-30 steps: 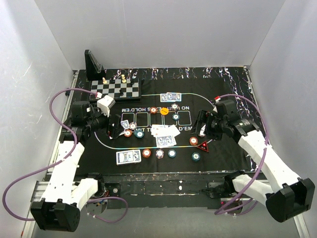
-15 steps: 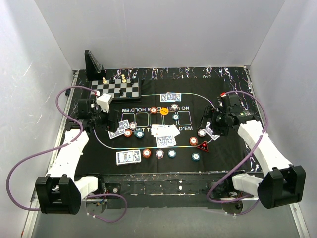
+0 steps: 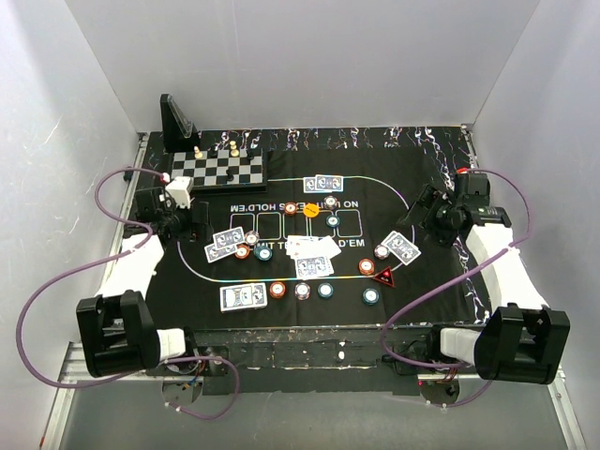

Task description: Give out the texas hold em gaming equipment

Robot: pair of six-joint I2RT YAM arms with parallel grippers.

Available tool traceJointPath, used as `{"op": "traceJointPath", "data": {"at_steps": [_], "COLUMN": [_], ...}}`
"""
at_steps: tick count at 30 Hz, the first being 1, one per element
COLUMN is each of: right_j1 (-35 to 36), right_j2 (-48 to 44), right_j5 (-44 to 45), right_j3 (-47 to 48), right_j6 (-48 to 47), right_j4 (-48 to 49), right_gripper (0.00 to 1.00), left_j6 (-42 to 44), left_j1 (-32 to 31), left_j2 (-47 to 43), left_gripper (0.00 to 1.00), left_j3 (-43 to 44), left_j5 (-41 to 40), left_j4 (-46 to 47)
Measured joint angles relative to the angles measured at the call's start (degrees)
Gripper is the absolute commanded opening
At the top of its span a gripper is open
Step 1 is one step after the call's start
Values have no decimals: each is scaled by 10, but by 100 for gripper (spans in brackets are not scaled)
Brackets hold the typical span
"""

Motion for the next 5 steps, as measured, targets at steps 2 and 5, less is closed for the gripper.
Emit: {"op": "traceJointPath", "data": {"at_steps": [2,5], "right_j1": [-7,-12], "right_j2": [0,-2], "right_j5": [4,15], "right_j3": [-3,-9], "right_j6": [4,5], "right_j4": [12,26], "right_gripper": [96,96], "left_j6": [-2,-5], "left_j1": [10,16], "left_j2": [11,26], "left_gripper": [98,98], "left_j3": [-11,-21], "left_j5": [4,15], "left_j4": [16,36]}}
